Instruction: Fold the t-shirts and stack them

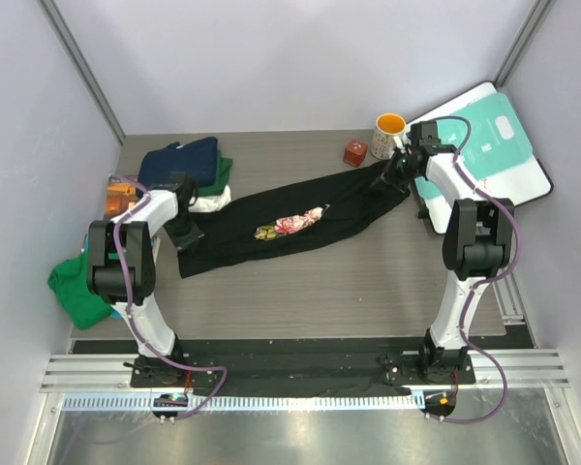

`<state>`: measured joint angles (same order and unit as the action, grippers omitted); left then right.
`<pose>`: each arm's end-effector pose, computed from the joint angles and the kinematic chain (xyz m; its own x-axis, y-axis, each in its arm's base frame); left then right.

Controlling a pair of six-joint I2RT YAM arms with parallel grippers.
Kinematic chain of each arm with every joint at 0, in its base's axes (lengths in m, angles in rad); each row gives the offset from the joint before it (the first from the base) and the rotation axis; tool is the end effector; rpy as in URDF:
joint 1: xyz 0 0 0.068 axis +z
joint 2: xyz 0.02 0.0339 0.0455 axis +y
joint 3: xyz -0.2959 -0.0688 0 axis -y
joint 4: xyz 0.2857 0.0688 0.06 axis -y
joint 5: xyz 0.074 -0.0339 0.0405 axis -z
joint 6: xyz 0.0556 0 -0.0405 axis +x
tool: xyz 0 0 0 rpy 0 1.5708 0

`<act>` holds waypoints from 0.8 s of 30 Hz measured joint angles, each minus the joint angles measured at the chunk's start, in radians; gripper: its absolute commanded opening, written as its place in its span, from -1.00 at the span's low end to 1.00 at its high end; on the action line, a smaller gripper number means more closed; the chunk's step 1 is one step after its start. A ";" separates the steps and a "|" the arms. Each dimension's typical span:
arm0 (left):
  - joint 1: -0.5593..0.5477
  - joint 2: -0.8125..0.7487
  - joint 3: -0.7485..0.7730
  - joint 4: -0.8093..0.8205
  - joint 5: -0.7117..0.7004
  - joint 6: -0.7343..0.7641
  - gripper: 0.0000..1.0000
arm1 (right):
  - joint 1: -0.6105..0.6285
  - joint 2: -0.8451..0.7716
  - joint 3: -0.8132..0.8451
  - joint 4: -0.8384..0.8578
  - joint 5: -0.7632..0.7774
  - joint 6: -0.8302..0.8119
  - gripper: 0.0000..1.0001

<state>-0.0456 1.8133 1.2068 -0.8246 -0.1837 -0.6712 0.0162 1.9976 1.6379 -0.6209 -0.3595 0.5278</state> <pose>0.3780 -0.0071 0.1598 -0.7867 -0.5762 -0.2215 -0.6000 0.7981 0.0551 0.5008 0.0277 0.2337 -0.8239 0.4582 -0.3336 0.2362 0.8126 0.5328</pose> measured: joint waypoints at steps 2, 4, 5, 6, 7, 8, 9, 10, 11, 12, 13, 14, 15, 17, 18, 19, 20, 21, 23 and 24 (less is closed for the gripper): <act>0.000 -0.008 0.001 -0.003 -0.005 0.003 -1.00 | 0.000 -0.025 -0.026 -0.001 0.001 -0.002 -0.98; 0.000 -0.027 0.001 -0.010 -0.013 0.009 -0.99 | 0.000 -0.066 -0.053 -0.007 0.003 -0.002 -0.98; 0.000 -0.042 0.001 -0.016 -0.019 0.013 -0.99 | 0.000 -0.095 -0.068 -0.008 0.005 -0.002 -0.98; 0.000 -0.060 0.002 -0.023 -0.025 0.019 -1.00 | 0.000 -0.127 -0.084 -0.011 0.006 -0.002 -0.98; 0.000 -0.079 0.002 -0.028 -0.029 0.025 -1.00 | 0.000 -0.160 -0.098 -0.012 0.006 -0.001 -0.98; 0.000 -0.101 0.003 -0.033 -0.033 0.028 -1.00 | 0.000 -0.199 -0.114 -0.013 0.008 0.000 -0.98; 0.000 -0.120 0.003 -0.037 -0.034 0.030 -0.99 | 0.000 -0.232 -0.128 -0.015 0.009 0.001 -0.98; 0.000 -0.143 0.003 -0.043 -0.035 0.034 -1.00 | 0.000 -0.275 -0.146 -0.020 0.011 0.001 -0.98; 0.000 -0.165 0.003 -0.049 -0.035 0.037 -1.00 | 0.000 -0.318 -0.161 -0.027 0.016 0.002 -0.98; 0.000 -0.188 0.002 -0.054 -0.035 0.044 -0.99 | 0.000 -0.360 -0.177 -0.032 0.022 0.002 -0.98; 0.000 -0.210 0.002 -0.059 -0.034 0.049 -1.00 | 0.000 -0.401 -0.194 -0.042 0.029 0.002 -0.98; 0.000 -0.233 0.000 -0.062 -0.032 0.052 -1.00 | 0.000 -0.439 -0.208 -0.054 0.037 0.001 -0.98; 0.000 -0.254 -0.003 -0.065 -0.031 0.055 -1.00 | -0.001 -0.469 -0.219 -0.064 0.043 0.002 -0.98; 0.000 -0.302 -0.013 -0.078 -0.028 0.059 -0.99 | -0.010 -0.530 -0.237 -0.093 0.053 0.003 -0.98; 0.000 -0.325 -0.017 -0.085 -0.026 0.063 -0.99 | -0.017 -0.557 -0.245 -0.106 0.058 0.005 -0.98; 0.000 -0.349 -0.022 -0.093 -0.024 0.071 -1.00 | -0.024 -0.584 -0.251 -0.121 0.063 0.006 -0.98; 0.000 -0.371 -0.026 -0.101 -0.023 0.077 -1.00 | -0.028 -0.608 -0.260 -0.130 0.067 0.008 -0.98; 0.000 -0.391 -0.031 -0.108 -0.022 0.081 -0.99 | -0.032 -0.630 -0.269 -0.142 0.071 0.010 -0.99; 0.000 -0.432 -0.044 -0.121 -0.023 0.087 -0.99 | -0.037 -0.689 -0.294 -0.172 0.082 0.016 -0.98; 0.000 -0.459 -0.053 -0.129 -0.025 0.091 -1.00 | -0.037 -0.721 -0.306 -0.190 0.086 0.019 -0.98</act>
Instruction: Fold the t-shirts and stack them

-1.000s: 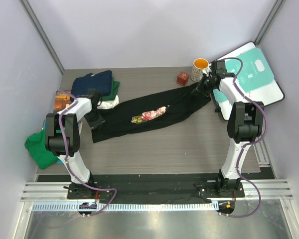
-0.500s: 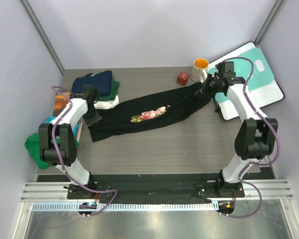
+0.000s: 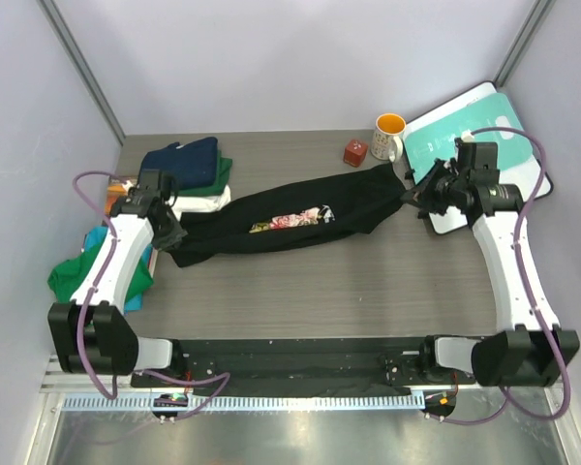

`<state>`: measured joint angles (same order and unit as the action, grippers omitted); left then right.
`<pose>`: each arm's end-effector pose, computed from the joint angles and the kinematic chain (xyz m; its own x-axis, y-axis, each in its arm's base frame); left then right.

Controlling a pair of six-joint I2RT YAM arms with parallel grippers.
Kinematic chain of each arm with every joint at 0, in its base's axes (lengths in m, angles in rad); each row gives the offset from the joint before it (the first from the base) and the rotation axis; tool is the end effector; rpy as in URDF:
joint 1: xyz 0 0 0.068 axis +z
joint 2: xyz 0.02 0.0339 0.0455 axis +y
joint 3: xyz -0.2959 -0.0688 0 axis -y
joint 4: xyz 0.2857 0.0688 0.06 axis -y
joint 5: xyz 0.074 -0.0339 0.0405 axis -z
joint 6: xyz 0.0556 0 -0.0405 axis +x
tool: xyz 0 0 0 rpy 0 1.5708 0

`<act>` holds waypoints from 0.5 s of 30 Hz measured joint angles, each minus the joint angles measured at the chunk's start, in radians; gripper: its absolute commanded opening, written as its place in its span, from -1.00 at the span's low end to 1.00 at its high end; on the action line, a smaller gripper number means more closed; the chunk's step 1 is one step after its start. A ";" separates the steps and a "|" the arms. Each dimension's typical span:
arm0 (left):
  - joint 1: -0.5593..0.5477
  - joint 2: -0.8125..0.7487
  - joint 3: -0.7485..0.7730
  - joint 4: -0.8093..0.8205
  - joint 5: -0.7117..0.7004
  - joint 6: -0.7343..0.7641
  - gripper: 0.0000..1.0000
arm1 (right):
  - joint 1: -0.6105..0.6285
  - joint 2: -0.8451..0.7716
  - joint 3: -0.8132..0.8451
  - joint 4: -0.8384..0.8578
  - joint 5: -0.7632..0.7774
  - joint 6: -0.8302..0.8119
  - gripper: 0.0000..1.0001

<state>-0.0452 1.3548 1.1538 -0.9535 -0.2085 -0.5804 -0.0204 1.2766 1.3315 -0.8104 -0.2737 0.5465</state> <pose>0.3006 -0.0021 0.2868 -0.7424 -0.5035 -0.4420 -0.5340 0.8431 -0.0634 0.3093 0.0087 0.3848 -0.6777 0.5143 -0.5256 0.2050 0.8185 0.5366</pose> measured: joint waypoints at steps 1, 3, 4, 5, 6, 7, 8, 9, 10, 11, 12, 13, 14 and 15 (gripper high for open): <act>0.000 -0.018 -0.006 -0.006 -0.001 0.005 -0.99 | 0.000 -0.032 -0.010 -0.016 0.002 0.004 -0.98; 0.000 -0.060 -0.018 -0.022 -0.005 0.011 -0.99 | 0.001 -0.098 -0.021 -0.053 0.003 0.010 -0.98; 0.000 -0.079 -0.023 -0.029 -0.008 0.013 -0.99 | 0.001 -0.123 -0.021 -0.064 0.003 0.012 -0.98; 0.000 -0.098 -0.027 -0.035 -0.011 0.013 -0.99 | 0.001 -0.148 -0.019 -0.074 0.002 0.014 -0.98; 0.000 -0.118 -0.028 -0.043 -0.013 0.014 -0.99 | 0.001 -0.173 -0.015 -0.094 0.002 0.018 -0.98; 0.000 -0.134 -0.029 -0.049 -0.016 0.014 -0.99 | 0.001 -0.190 -0.011 -0.106 0.002 0.019 -0.98; 0.000 -0.152 -0.029 -0.054 -0.019 0.016 -1.00 | 0.001 -0.211 0.002 -0.132 0.002 0.021 -0.98; 0.000 -0.176 -0.029 -0.060 -0.024 0.017 -0.99 | 0.001 -0.226 0.018 -0.153 0.002 0.025 -0.98; 0.000 -0.196 -0.029 -0.063 -0.027 0.019 -1.00 | 0.001 -0.240 0.034 -0.171 0.002 0.027 -0.97; 0.000 -0.210 -0.029 -0.066 -0.029 0.022 -0.99 | 0.001 -0.254 0.051 -0.187 0.002 0.029 -0.98; 0.000 -0.226 -0.029 -0.070 -0.032 0.025 -1.00 | 0.001 -0.270 0.065 -0.201 0.001 0.032 -0.98; 0.000 -0.241 -0.031 -0.072 -0.035 0.031 -0.99 | 0.001 -0.283 0.072 -0.212 -0.001 0.035 -0.98; 0.000 -0.255 -0.035 -0.072 -0.036 0.035 -0.99 | 0.001 -0.305 0.074 -0.223 -0.005 0.041 -0.98; 0.000 -0.267 -0.042 -0.072 -0.036 0.039 -1.00 | 0.001 -0.326 0.074 -0.239 -0.009 0.049 -0.98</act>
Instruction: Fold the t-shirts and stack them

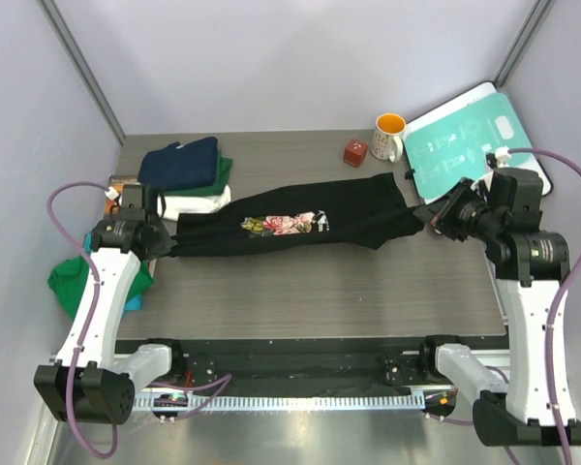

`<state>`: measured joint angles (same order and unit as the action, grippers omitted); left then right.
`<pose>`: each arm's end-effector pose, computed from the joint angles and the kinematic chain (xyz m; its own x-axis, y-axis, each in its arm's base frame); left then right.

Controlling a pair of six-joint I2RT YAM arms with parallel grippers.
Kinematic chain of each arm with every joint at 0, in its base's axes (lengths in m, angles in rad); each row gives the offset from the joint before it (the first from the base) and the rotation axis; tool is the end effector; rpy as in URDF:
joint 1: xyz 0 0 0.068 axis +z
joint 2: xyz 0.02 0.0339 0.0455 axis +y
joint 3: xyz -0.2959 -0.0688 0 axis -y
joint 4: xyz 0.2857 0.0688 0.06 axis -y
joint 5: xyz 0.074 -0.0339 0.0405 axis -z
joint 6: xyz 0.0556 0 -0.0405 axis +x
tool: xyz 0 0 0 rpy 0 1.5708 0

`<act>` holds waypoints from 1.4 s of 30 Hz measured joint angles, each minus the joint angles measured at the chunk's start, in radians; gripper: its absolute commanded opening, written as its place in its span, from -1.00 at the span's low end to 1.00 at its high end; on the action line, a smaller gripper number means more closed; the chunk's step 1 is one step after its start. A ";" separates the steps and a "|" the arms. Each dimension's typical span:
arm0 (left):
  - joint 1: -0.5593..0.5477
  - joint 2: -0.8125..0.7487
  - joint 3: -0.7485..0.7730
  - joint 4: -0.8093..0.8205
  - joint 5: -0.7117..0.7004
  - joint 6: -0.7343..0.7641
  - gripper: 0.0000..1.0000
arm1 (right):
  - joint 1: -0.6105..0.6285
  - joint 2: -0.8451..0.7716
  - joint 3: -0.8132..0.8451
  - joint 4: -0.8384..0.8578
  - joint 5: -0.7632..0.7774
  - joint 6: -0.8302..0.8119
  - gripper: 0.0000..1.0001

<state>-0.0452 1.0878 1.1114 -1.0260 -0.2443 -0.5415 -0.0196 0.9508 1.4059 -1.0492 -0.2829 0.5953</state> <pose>0.2360 0.0028 0.3344 -0.6770 -0.4700 -0.5663 -0.5078 0.8553 -0.1028 0.1842 0.0119 0.4625 -0.5825 0.5500 -0.5985 0.1379 0.7925 0.5940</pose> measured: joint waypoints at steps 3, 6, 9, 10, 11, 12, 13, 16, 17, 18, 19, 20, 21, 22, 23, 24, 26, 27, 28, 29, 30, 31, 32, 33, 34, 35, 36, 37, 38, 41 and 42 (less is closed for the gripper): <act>0.000 -0.027 -0.037 0.000 0.001 0.001 -0.99 | 0.000 -0.071 -0.029 -0.029 -0.016 0.026 -0.98; 0.000 -0.029 -0.053 -0.017 0.002 0.001 -1.00 | 0.000 -0.124 -0.061 -0.079 -0.030 0.055 -0.98; 0.000 -0.010 -0.039 -0.040 0.006 0.000 -1.00 | 0.000 -0.132 -0.033 -0.138 -0.042 0.067 -0.98; 0.000 0.002 -0.028 -0.049 0.009 0.000 -0.99 | 0.000 -0.120 -0.010 -0.154 -0.043 0.066 -0.98; 0.000 0.014 -0.017 -0.051 0.011 -0.001 -0.99 | 0.000 -0.103 0.019 -0.165 -0.044 0.066 -0.98; 0.000 0.028 -0.007 -0.050 0.015 -0.002 -0.99 | 0.000 -0.082 0.046 -0.166 -0.044 0.063 -0.98; 0.000 0.039 0.000 -0.049 0.019 -0.005 -0.99 | 0.000 -0.063 0.064 -0.163 -0.042 0.061 -0.98; 0.000 0.102 0.027 -0.045 0.031 -0.017 -1.00 | 0.000 0.016 0.098 -0.126 -0.034 0.050 -0.98; 0.000 0.134 0.039 -0.041 0.035 -0.021 -1.00 | 0.000 0.049 0.098 -0.109 -0.031 0.047 -0.98; 0.000 0.174 0.052 -0.037 0.039 -0.025 -0.99 | 0.000 0.087 0.097 -0.084 -0.029 0.042 -0.98; 0.000 0.217 0.070 -0.037 0.045 -0.027 -0.99 | 0.000 0.124 0.095 -0.056 -0.029 0.040 -0.98; 0.000 0.267 0.091 -0.036 0.050 -0.027 -0.99 | 0.000 0.170 0.094 -0.027 -0.030 0.039 -0.98; 0.000 0.307 0.110 -0.036 0.056 -0.026 -0.99 | 0.000 0.208 0.094 -0.004 -0.031 0.038 -0.98; 0.000 0.359 0.138 -0.042 0.063 -0.026 -0.99 | 0.000 0.262 0.094 0.025 -0.034 0.038 -0.98; 0.000 0.409 0.166 -0.040 0.070 -0.025 -0.99 | 0.000 0.318 0.092 0.052 -0.035 0.036 -0.98; 0.000 0.462 0.195 -0.037 0.076 -0.024 -0.97 | 0.000 0.368 0.090 0.076 -0.034 0.033 -0.98; 0.000 0.521 0.219 -0.033 0.080 -0.023 -0.92 | 0.000 0.442 0.087 0.109 -0.032 0.026 -0.98; 0.000 0.542 0.226 -0.030 0.081 -0.022 -0.92 | 0.000 0.477 0.087 0.122 -0.027 0.017 -0.98; 0.000 0.555 0.229 -0.029 0.080 -0.023 -0.92 | 0.000 0.502 0.089 0.134 -0.023 0.008 -0.98; 0.000 0.567 0.233 -0.029 0.080 -0.023 -0.94 | 0.000 0.525 0.092 0.143 -0.020 0.000 -0.98; 0.000 0.576 0.240 -0.032 0.078 -0.023 -0.99 | 0.000 0.546 0.100 0.148 -0.018 -0.008 -0.98; 0.000 0.586 0.251 -0.034 0.073 -0.023 -0.99 | 0.000 0.562 0.111 0.151 -0.015 -0.015 -0.98; 0.000 0.597 0.265 -0.036 0.066 -0.023 -0.99 | 0.000 0.589 0.134 0.157 -0.014 -0.023 -0.98; 0.000 0.607 0.279 -0.040 0.061 -0.023 -0.99 | 0.000 0.605 0.148 0.165 -0.014 -0.028 -0.98; 0.000 0.622 0.299 -0.044 0.051 -0.023 -1.00 | 0.000 0.626 0.168 0.169 -0.013 -0.035 -0.98; 0.000 0.639 0.319 -0.045 0.042 -0.023 -0.99 | 0.000 0.647 0.188 0.178 -0.011 -0.041 -0.98; 0.000 0.653 0.330 -0.045 0.035 -0.023 -0.99 | 0.000 0.666 0.204 0.187 -0.010 -0.045 -0.99; 0.000 0.668 0.344 -0.048 0.029 -0.023 -1.00 | 0.000 0.685 0.216 0.195 -0.008 -0.048 -0.98; 0.000 0.688 0.358 -0.048 0.021 -0.023 -1.00 | 0.000 0.701 0.226 0.203 -0.007 -0.050 -0.98; 0.000 0.737 0.385 -0.053 0.001 -0.024 -0.99 | 0.000 0.750 0.244 0.217 -0.006 -0.058 -0.98; 0.000 0.756 0.396 -0.056 -0.005 -0.024 -0.98 | 0.000 0.766 0.249 0.219 -0.006 -0.060 -0.98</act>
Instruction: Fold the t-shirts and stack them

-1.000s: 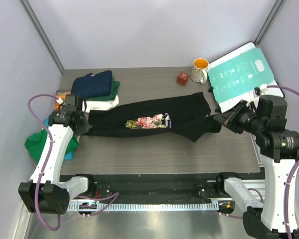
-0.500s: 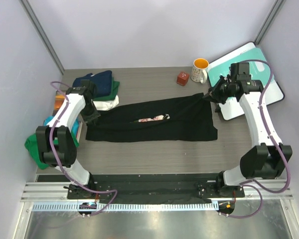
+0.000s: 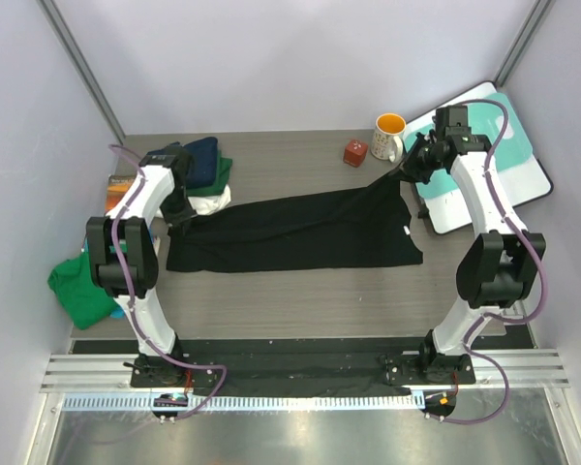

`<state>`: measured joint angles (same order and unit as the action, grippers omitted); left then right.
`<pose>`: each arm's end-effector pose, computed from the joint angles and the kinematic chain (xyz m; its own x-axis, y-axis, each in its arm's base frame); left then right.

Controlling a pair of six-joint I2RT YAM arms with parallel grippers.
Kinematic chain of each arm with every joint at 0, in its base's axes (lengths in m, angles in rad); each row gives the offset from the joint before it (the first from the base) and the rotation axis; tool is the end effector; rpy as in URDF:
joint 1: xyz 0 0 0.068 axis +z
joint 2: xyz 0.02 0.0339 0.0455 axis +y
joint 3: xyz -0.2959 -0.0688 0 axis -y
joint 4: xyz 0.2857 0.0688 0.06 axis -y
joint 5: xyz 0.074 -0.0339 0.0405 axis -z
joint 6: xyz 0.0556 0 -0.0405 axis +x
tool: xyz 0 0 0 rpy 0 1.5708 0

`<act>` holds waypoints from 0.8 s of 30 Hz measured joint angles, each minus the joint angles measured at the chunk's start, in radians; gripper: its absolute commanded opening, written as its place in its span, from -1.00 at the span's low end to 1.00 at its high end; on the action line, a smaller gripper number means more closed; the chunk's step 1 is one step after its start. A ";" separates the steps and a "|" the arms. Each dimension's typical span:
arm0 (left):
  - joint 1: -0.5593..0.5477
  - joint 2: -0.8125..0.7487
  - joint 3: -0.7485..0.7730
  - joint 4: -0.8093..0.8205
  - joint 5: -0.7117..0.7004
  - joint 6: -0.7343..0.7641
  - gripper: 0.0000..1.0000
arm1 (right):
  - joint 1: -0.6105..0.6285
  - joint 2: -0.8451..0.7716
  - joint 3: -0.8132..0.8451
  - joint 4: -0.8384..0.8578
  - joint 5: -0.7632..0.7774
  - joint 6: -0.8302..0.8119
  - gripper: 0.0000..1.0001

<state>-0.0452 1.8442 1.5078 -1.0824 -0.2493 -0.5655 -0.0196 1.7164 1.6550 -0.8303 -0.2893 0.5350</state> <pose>0.4090 -0.0048 0.2343 -0.8372 -0.4819 -0.2585 -0.5237 0.8427 0.1248 0.4320 0.0074 0.3496 -0.7510 0.5035 -0.4271 0.2587 0.8196 0.5112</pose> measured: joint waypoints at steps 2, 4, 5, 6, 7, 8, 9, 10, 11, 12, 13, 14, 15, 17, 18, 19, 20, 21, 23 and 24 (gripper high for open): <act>0.000 0.043 0.030 -0.010 -0.009 0.000 -0.80 | 0.000 0.034 0.012 0.000 0.000 -0.004 -0.98; 0.000 0.088 0.064 -0.021 -0.017 0.002 -0.57 | 0.000 0.064 0.024 0.001 0.000 -0.007 -0.98; 0.000 0.109 0.082 -0.026 -0.022 0.003 -0.34 | 0.000 0.077 0.029 0.004 0.000 -0.007 -0.98; 0.000 0.125 0.094 -0.029 -0.025 0.004 -0.23 | 0.000 0.086 0.032 0.005 0.000 -0.007 -0.98; 0.000 0.143 0.109 -0.034 -0.032 0.005 -0.14 | 0.000 0.098 0.039 0.005 0.000 -0.008 -0.98; 0.000 0.156 0.121 -0.036 -0.035 0.005 -0.08 | 0.000 0.107 0.043 0.006 0.000 -0.008 -0.99; 0.000 0.167 0.130 -0.038 -0.039 0.004 -0.04 | 0.000 0.117 0.050 0.007 0.000 -0.008 -0.98; 0.000 0.173 0.137 -0.039 -0.041 0.005 0.02 | 0.000 0.126 0.058 0.008 0.000 -0.008 -0.98; 0.000 0.178 0.144 -0.041 -0.043 0.006 0.04 | 0.000 0.136 0.066 0.010 0.000 -0.008 -0.98; 0.000 0.180 0.150 -0.043 -0.044 0.007 0.04 | 0.000 0.143 0.071 0.012 0.000 -0.008 -0.98; 0.000 0.183 0.159 -0.046 -0.047 0.006 0.04 | 0.000 0.152 0.077 0.016 0.000 -0.007 -0.98; 0.000 0.184 0.168 -0.047 -0.050 0.008 0.04 | 0.000 0.161 0.083 0.022 0.000 -0.007 -0.98; 0.000 0.184 0.176 -0.049 -0.055 0.008 0.05 | 0.000 0.169 0.086 0.027 0.000 -0.006 -0.98; 0.000 0.184 0.190 -0.053 -0.065 0.010 0.05 | 0.000 0.188 0.091 0.040 -0.001 -0.003 -0.98; 0.000 0.183 0.194 -0.052 -0.068 0.010 0.05 | 0.000 0.202 0.095 0.046 -0.001 -0.001 -0.98; 0.000 0.182 0.196 -0.052 -0.070 0.011 0.05 | 0.000 0.220 0.104 0.048 -0.002 0.003 -0.98; 0.000 0.180 0.196 -0.053 -0.070 0.014 0.04 | 0.001 0.238 0.109 0.055 -0.002 0.008 -0.98; 0.000 0.177 0.196 -0.053 -0.068 0.016 0.05 | 0.004 0.256 0.112 0.061 -0.001 0.013 -0.98; 0.000 0.162 0.195 -0.051 -0.060 0.019 0.05 | 0.008 0.291 0.119 0.062 0.000 0.017 -0.98; 0.000 0.150 0.195 -0.051 -0.054 0.019 0.05 | 0.014 0.310 0.122 0.063 0.005 0.018 -0.98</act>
<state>-0.0452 1.9945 1.7023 -1.1336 -0.3031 -0.5465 -0.0059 2.0262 1.7771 -0.7673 -0.2844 0.5526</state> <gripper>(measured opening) 0.524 0.056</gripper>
